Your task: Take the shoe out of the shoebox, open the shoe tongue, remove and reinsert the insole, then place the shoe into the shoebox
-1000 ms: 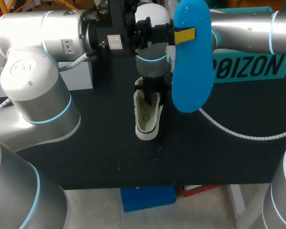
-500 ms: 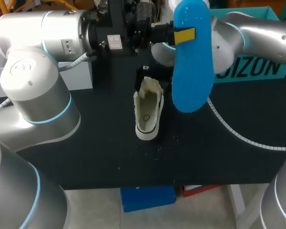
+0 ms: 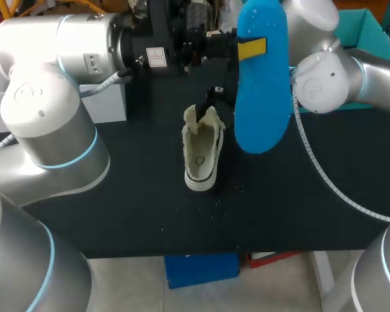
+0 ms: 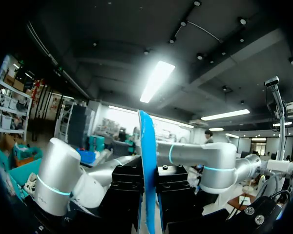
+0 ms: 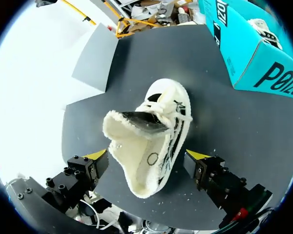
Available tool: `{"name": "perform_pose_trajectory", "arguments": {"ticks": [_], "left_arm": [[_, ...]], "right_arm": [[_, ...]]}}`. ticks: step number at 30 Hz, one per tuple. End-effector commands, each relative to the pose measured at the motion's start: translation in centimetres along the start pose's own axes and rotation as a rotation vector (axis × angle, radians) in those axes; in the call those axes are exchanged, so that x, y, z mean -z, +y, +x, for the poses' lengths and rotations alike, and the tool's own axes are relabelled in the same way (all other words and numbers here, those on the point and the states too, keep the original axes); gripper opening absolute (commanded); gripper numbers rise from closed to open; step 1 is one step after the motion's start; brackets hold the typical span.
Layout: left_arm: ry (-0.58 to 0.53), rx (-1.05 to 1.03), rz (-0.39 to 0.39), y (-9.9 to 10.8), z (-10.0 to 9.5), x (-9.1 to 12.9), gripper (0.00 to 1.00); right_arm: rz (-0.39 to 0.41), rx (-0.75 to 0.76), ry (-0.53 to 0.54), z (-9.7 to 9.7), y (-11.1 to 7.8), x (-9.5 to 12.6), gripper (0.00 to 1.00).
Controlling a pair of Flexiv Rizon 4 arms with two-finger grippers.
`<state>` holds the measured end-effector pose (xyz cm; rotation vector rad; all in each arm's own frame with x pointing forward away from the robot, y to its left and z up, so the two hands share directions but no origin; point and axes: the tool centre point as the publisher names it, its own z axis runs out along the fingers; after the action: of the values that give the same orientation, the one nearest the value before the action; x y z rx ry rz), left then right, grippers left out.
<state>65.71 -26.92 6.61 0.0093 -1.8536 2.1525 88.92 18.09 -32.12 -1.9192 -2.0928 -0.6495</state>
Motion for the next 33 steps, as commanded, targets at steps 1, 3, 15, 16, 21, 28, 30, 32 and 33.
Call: {"name": "perform_pose_trajectory", "arguments": {"ticks": [1, 3, 15, 16, 21, 28, 30, 32, 33], "left_arm": [[-0.003, -0.002, 0.002, 0.1, 0.0, -0.2, 0.00], [-0.003, -0.002, 0.002, 0.1, 0.0, -0.2, 0.00], [-0.003, -0.002, 0.002, 0.1, 0.0, -0.2, 0.00], [-0.003, -0.002, 0.002, 0.1, 0.0, -0.2, 0.00], [-0.003, -0.002, 0.002, 0.1, 0.0, -0.2, 0.00], [-0.003, -0.002, 0.002, 0.1, 0.0, -0.2, 0.00], [-0.003, -0.002, 0.002, 0.1, 0.0, -0.2, 0.00], [-0.003, -0.002, 0.002, 0.1, 0.0, -0.2, 0.00], [-0.003, -0.002, 0.002, 0.1, 0.0, -0.2, 0.00]], "right_arm": [[-0.014, -0.030, 0.160, -0.5, -0.7, 1.6, 1.00], [-0.014, -0.058, 0.234, -0.5, -0.6, 2.1, 1.00], [0.005, -0.142, 0.566, 0.2, -1.1, 3.2, 1.00], [0.003, -0.146, 0.582, 0.2, -1.1, 3.4, 1.00], [-0.006, -0.170, 0.697, 0.2, -1.0, 4.3, 1.00], [-0.023, -0.172, 0.783, 0.5, -0.9, 5.3, 1.00], [-0.026, -0.173, 0.792, 0.6, -0.8, 5.5, 1.00], [-0.029, -0.173, 0.809, 0.6, -0.6, 5.8, 1.00], [-0.030, -0.173, 0.811, 0.6, -0.6, 6.0, 1.00]]}}
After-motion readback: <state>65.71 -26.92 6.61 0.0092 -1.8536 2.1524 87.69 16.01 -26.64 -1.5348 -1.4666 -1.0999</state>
